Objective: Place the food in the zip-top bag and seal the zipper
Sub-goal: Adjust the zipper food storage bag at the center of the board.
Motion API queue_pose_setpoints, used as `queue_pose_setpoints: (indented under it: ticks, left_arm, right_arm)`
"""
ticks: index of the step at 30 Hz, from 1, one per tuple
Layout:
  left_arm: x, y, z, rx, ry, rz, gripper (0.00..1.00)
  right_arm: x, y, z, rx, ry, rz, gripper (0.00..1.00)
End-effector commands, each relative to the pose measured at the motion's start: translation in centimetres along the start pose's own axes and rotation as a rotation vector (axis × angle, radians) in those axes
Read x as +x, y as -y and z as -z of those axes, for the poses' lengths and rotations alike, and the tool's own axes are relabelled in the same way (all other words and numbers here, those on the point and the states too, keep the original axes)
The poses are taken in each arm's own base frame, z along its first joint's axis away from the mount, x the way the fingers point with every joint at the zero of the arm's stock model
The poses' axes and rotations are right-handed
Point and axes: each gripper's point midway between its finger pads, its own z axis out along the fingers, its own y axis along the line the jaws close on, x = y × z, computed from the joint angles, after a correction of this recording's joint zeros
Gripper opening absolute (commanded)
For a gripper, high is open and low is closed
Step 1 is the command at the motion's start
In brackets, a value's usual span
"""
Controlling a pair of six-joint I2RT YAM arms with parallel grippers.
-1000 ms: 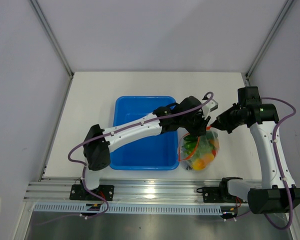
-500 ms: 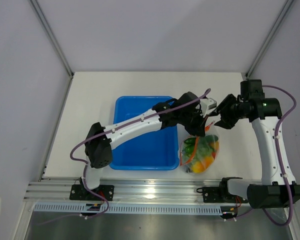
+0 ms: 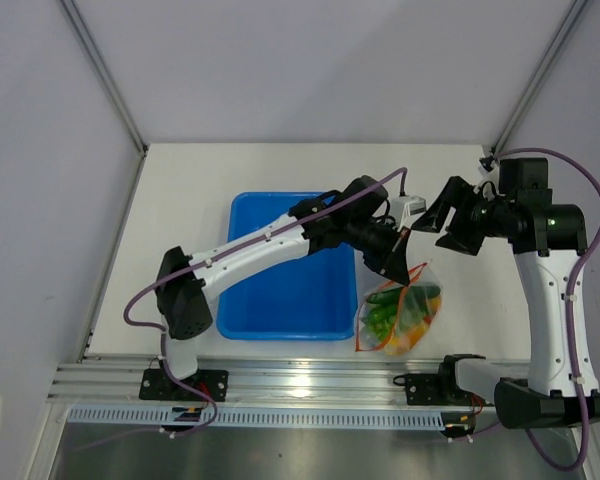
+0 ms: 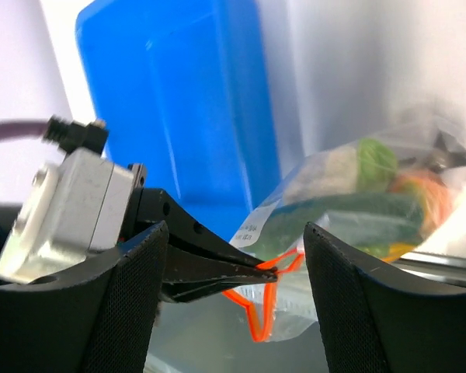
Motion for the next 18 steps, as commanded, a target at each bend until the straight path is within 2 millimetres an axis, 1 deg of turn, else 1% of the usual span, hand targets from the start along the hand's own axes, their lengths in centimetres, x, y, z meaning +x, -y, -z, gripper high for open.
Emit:
queue_pose_setpoints:
  ticks: [1,2,3,5,6,8,10,14,18]
  left_arm:
    - [0.8,4.2,3.3,0.102,0.008,0.017,0.01]
    - [1.2,4.3,3.7,0.097,0.004,0.027,0.01]
    - [1.3,4.9,4.5,0.099,0.015,0.023,0.01]
    - [2.6,4.9,4.8,0.107,-0.011,0.061,0.01]
    - [2.4,6.1,5.6,0.136,0.007,0.047,0.01]
    - [3.8,6.1,5.8,0.154,-0.017,0.076,0.0]
    - [4.3,6.0,6.3,0.143,-0.022,0.079,0.0]
    - [4.5,5.7,6.1,0.125,-0.036,0.093,0.0]
    - [3.4,5.1,5.5,0.098,-0.014,0.099,0.01]
  right_arm:
    - [1.6,-2.2,1.2,-0.156,-0.018,0.117,0.73]
    - [1.6,-2.1,1.1,-0.155,-0.019,0.119,0.73]
    - [1.5,-2.2,1.1,-0.16,-0.014,0.127,0.72]
    - [1.3,-2.6,1.4,-0.175,-0.006,0.135,0.72]
    - [1.1,-2.8,1.4,-0.184,-0.002,0.136,0.72]
    - [1.1,-3.3,1.5,-0.205,-0.005,0.135,0.72]
    - [1.1,-3.4,1.4,-0.212,-0.01,0.135,0.72]
    - [1.5,-3.0,0.6,-0.208,-0.038,0.113,0.71]
    - [2.3,-2.3,-0.4,-0.199,-0.086,0.061,0.68]
